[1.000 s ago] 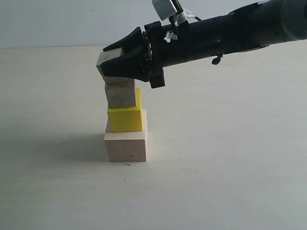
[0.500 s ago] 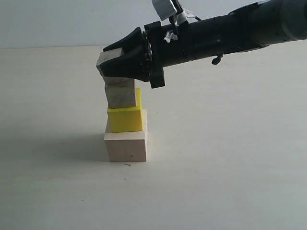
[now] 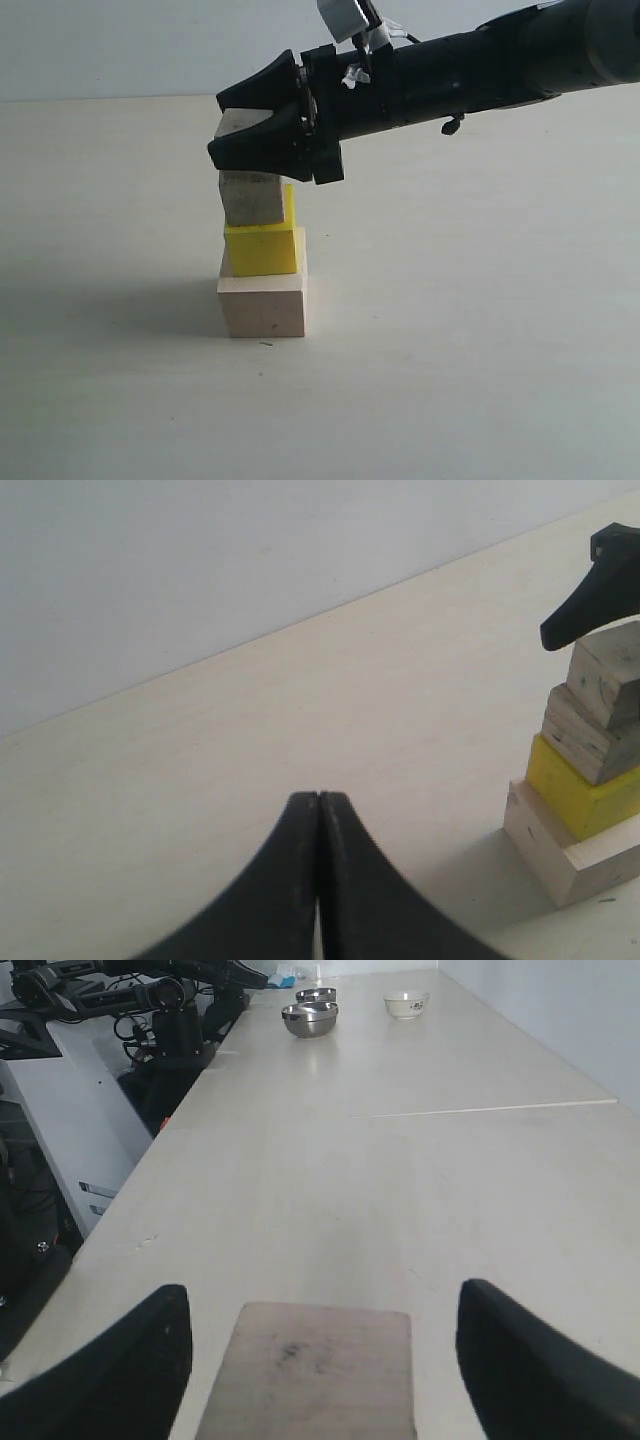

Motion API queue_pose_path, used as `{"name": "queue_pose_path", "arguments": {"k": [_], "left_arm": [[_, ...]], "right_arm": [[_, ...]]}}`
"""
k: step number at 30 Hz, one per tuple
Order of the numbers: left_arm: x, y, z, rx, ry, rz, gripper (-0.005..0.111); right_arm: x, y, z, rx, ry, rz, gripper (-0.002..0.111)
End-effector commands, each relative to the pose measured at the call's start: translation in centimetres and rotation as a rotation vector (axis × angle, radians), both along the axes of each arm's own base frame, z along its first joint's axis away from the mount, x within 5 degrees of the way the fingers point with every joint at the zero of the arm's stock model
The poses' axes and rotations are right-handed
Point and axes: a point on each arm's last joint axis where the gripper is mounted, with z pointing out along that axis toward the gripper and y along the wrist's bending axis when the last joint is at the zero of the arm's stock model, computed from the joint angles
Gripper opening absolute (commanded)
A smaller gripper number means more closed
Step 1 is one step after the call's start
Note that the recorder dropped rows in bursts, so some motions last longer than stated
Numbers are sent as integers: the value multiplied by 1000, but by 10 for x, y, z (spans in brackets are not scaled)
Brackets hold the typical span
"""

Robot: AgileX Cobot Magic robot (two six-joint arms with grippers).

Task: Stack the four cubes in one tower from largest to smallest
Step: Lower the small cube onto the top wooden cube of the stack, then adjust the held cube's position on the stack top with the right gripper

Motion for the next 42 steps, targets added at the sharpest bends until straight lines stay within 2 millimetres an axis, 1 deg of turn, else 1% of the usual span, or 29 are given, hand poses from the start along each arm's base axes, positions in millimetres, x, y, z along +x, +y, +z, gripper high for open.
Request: {"name": "queue_pose_path", "arguments": {"k": [1, 6, 12, 25, 33, 42], "left_arm": [[-1, 0, 0, 1, -2, -10, 0], [-1, 0, 0, 4, -3, -12, 0], [-1, 0, 0, 5, -2, -11, 0], [-2, 1, -2, 15, 20, -4, 0], [-2, 1, -3, 16, 24, -3, 0], [-2, 1, -3, 16, 24, -3, 0]], "right_arm": [[0, 1, 4, 19, -8, 3, 72], [-1, 1, 3, 7, -2, 10, 72], [-3, -2, -2, -49, 18, 39, 72], [0, -6, -2, -50, 52, 18, 72], [-2, -10, 11, -47, 15, 15, 72], [-2, -12, 5, -129, 33, 5, 72]]}}
